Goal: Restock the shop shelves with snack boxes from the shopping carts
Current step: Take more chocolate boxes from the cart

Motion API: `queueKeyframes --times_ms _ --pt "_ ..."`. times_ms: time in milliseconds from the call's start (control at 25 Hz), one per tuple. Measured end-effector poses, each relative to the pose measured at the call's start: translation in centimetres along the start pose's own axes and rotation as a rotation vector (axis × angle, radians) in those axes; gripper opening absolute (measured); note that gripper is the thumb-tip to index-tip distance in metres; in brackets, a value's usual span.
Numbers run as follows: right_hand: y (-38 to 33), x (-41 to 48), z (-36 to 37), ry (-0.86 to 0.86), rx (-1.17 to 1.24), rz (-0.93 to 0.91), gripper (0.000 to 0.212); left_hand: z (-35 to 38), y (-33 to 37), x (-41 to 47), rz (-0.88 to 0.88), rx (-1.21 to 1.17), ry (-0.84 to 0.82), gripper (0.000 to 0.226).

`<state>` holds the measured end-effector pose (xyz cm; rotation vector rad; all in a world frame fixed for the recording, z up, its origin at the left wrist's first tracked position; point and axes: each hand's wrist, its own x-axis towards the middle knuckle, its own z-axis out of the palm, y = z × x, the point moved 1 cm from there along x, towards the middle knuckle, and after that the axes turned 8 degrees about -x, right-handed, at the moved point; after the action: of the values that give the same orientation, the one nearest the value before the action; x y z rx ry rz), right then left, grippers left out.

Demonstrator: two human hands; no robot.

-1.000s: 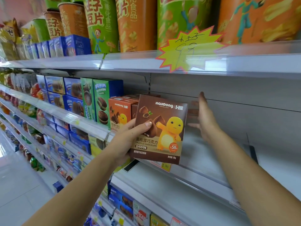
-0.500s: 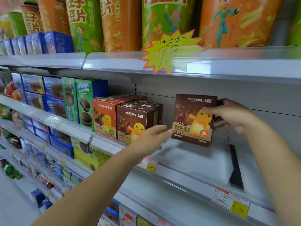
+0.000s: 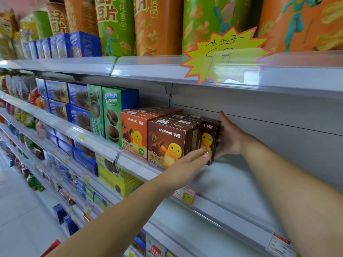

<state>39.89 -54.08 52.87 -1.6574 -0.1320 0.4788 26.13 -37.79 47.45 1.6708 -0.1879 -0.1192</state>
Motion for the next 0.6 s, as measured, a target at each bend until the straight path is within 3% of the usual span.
queueKeyframes --times_ms 240,440,600 --pt "-0.6 3.2 2.3 0.062 -0.042 0.017 0.062 0.1 -0.6 -0.1 0.026 -0.043 0.049 0.068" --pt "-0.9 3.4 3.5 0.101 -0.041 0.027 0.077 0.1 -0.8 -1.0 0.052 -0.129 0.07 0.069" --pt "-1.3 0.4 3.5 0.283 -0.124 -0.041 0.079 -0.1 -0.6 -2.1 0.074 -0.137 0.049 0.072"
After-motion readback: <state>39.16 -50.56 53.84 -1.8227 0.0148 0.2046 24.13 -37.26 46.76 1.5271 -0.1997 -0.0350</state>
